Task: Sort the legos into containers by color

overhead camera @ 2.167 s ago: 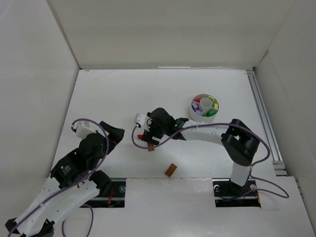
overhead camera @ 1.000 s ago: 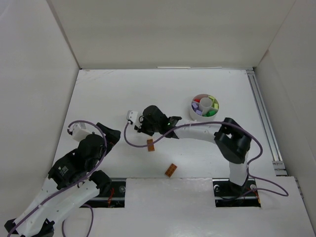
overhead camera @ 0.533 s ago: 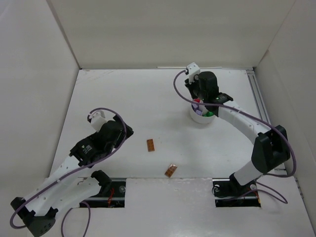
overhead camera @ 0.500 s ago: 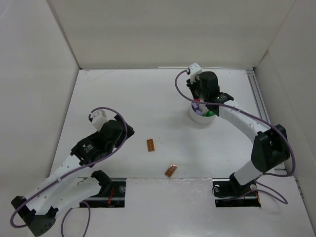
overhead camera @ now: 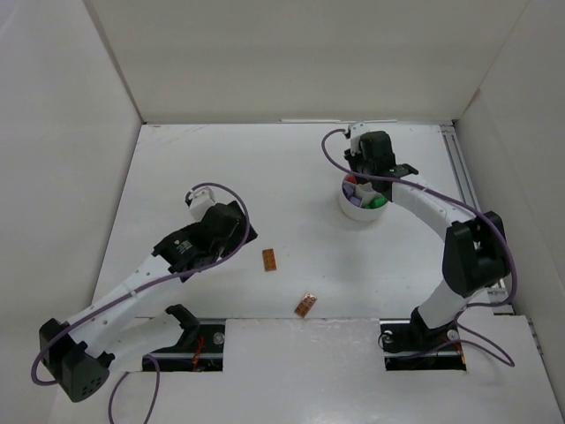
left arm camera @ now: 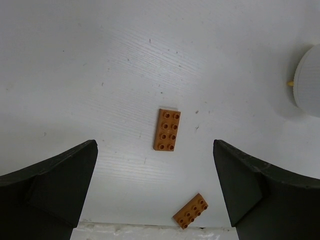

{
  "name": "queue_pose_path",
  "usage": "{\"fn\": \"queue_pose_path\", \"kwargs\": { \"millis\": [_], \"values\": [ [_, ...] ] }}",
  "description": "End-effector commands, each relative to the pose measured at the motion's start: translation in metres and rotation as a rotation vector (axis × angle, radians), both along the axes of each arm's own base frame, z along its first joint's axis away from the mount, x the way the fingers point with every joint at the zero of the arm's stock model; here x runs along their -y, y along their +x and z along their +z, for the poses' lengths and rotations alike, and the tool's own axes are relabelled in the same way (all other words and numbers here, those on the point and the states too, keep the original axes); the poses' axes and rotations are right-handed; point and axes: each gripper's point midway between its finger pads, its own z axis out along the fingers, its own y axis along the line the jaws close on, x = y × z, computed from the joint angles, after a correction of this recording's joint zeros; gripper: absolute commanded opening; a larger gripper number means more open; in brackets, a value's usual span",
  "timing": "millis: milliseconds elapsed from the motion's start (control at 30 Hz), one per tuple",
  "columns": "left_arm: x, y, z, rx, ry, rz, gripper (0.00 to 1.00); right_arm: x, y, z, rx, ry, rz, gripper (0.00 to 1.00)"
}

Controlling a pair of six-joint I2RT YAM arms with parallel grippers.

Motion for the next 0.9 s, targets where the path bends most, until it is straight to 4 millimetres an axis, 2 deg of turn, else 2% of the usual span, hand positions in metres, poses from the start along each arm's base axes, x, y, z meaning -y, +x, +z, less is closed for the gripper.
{"fn": "queue_pose_path", "kwargs": {
  "millis": [0,167,367,400,433,500,533,600,667,700,733,767,800,867],
  "values": [
    [0.008,0.009,0.013,0.047,-0.014,-0.034,1.0,0.0,0.009,0.007,0.015,0.016,-0.02,0.3],
    [0.011,0.008,0.014,0.046,-0.025,-0.054,1.0,-0.001,0.01,-0.002,-0.002,0.009,-0.02,0.4],
    [0.014,0.006,0.003,0.009,-0.006,-0.074,1.0,-0.001,0.009,0.01,0.018,0.017,-0.02,0.43],
    [0.017,0.006,0.004,0.013,-0.013,-0.093,1.0,-0.005,0.006,0.023,0.043,0.027,-0.009,0.46],
    [0.018,0.004,0.0,0.001,-0.014,-0.1,1.0,-0.005,0.006,0.023,0.044,0.027,-0.009,0.46],
    [0.022,0.002,-0.009,-0.03,-0.007,-0.127,1.0,-0.009,0.002,0.042,0.083,0.043,0.002,0.51],
    [0.022,0.002,-0.011,-0.029,0.001,-0.135,1.0,-0.012,-0.003,0.045,0.089,0.045,0.013,0.54],
    [0.024,0.001,-0.023,-0.061,0.018,-0.151,1.0,-0.015,-0.011,0.068,0.131,0.071,0.02,0.58],
    [0.032,0.001,-0.027,-0.075,-0.003,-0.172,1.0,-0.021,-0.023,0.074,0.141,0.097,0.031,0.69],
    [0.033,0.001,-0.037,-0.099,0.014,-0.185,1.0,-0.019,-0.031,0.087,0.161,0.124,0.021,0.73],
    [0.036,0.001,-0.04,-0.108,0.012,-0.191,1.0,-0.015,-0.036,0.092,0.174,0.135,0.006,0.82],
    [0.038,0.001,-0.045,-0.119,0.011,-0.196,1.0,-0.017,-0.045,0.086,0.162,0.145,0.009,0.85],
    [0.038,0.001,-0.053,-0.145,0.029,-0.195,0.98,-0.013,-0.055,0.101,0.193,0.181,-0.001,0.88],
    [0.045,-0.002,-0.06,-0.161,0.042,-0.205,0.96,-0.01,-0.069,0.105,0.207,0.212,-0.013,0.94]
  ]
}}
